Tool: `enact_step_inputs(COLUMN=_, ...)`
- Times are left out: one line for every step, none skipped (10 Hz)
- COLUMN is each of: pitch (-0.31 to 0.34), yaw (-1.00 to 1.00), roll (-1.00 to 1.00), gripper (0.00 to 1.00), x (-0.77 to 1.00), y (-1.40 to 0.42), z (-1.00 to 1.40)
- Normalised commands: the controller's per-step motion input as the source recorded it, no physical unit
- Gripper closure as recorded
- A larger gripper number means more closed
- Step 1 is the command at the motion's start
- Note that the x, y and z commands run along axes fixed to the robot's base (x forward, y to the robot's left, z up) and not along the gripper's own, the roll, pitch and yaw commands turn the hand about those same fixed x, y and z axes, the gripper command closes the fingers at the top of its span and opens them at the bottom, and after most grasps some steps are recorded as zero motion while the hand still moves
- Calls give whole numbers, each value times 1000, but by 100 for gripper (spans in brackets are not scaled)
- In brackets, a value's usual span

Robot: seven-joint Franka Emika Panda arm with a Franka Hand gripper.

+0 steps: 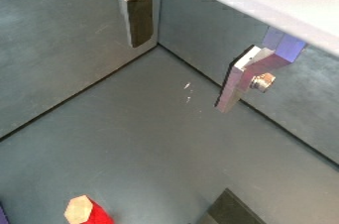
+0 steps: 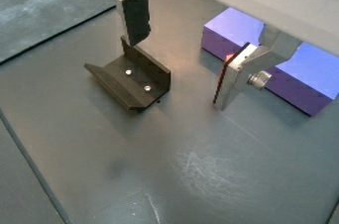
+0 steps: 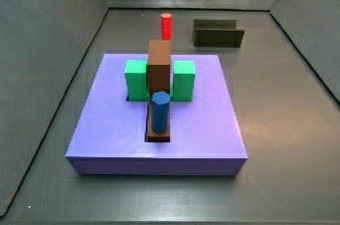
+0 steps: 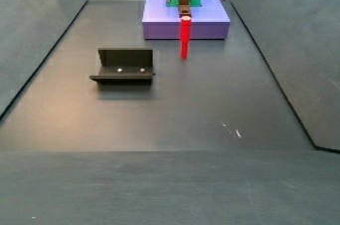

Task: Pick up the red object. Move up. Move to above the board. Insert the red object.
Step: Pick up the red object.

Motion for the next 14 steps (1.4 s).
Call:
enact_step_inputs(pitch=0, yaw=0, roll=-7, gripper=0, x=0, y=-20, z=-49)
enact_step_inputs(pitch=-1, yaw=26, roll=0, gripper=0, x=0, y=-394, z=-277)
enact_step_inputs(pitch=0, yaw=0, roll=-9, gripper=0, x=3, y=-557, z=-400)
enact_step_inputs(pitch=0, yaw=0, roll=-46, gripper=0, x=34, y=-631, z=-383)
enact_step_inputs(pitch=0, yaw=0, roll=-77, gripper=0, x=66, y=-597, z=-340)
enact_step_inputs(pitch=0, yaw=0, roll=-119, gripper=0, x=69, y=-511, z=-314)
enact_step_inputs(pitch=0, yaw=0, roll=-117, gripper=0, x=74, y=-494, z=-303)
enact_step_inputs(pitch=0, yaw=-17, roll=-127, gripper=0, x=80, y=-417, z=-297)
enact_step_inputs(pitch=0, yaw=-14, roll=-127, gripper=0, x=57, y=-351, z=-289)
enact_step_inputs(pitch=0, yaw=0, roll=-136, gripper=0, x=51, y=-303, z=-269)
enact_step_inputs(pitch=0, yaw=-14, roll=-141, gripper=0, x=60, y=-266, z=-260)
enact_step_inputs(pitch=0, yaw=-37, roll=-117, gripper=0, x=54, y=-249, z=-211)
enact_step_inputs(pitch=0, yaw=-34, roll=-124, gripper=0, x=60, y=-254, z=-200)
enact_step_inputs(pitch=0, yaw=-34, roll=-117, gripper=0, x=51, y=-269, z=-229)
